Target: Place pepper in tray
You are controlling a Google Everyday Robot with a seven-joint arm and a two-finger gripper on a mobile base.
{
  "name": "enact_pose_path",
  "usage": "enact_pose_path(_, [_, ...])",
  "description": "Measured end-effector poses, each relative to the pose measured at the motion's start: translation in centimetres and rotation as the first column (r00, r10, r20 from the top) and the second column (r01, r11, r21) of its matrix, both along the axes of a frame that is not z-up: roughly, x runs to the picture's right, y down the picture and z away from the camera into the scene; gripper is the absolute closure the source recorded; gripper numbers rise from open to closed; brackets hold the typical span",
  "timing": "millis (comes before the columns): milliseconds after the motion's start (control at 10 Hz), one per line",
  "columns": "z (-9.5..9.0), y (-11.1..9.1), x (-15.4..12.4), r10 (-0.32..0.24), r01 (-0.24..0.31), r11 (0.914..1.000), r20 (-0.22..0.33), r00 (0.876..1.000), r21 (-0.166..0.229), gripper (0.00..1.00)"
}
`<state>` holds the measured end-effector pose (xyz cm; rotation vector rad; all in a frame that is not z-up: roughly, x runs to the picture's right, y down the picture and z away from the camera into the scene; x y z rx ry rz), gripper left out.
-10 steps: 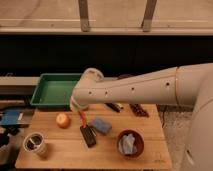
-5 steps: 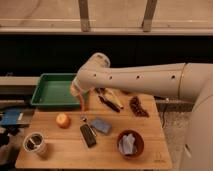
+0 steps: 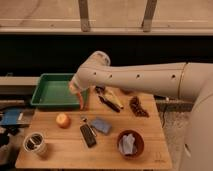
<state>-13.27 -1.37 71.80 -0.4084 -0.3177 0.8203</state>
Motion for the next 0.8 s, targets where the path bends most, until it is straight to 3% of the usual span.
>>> enact_pose_path(400, [0.4, -0.2, 0.3, 0.01, -0.01, 0.9999, -0.009, 1.0, 0.013, 1.0])
enact_pose_path(800, [4.3, -3.4, -3.2, -0.027, 0.027, 0.9994, 0.009, 1.0, 0.021, 1.0])
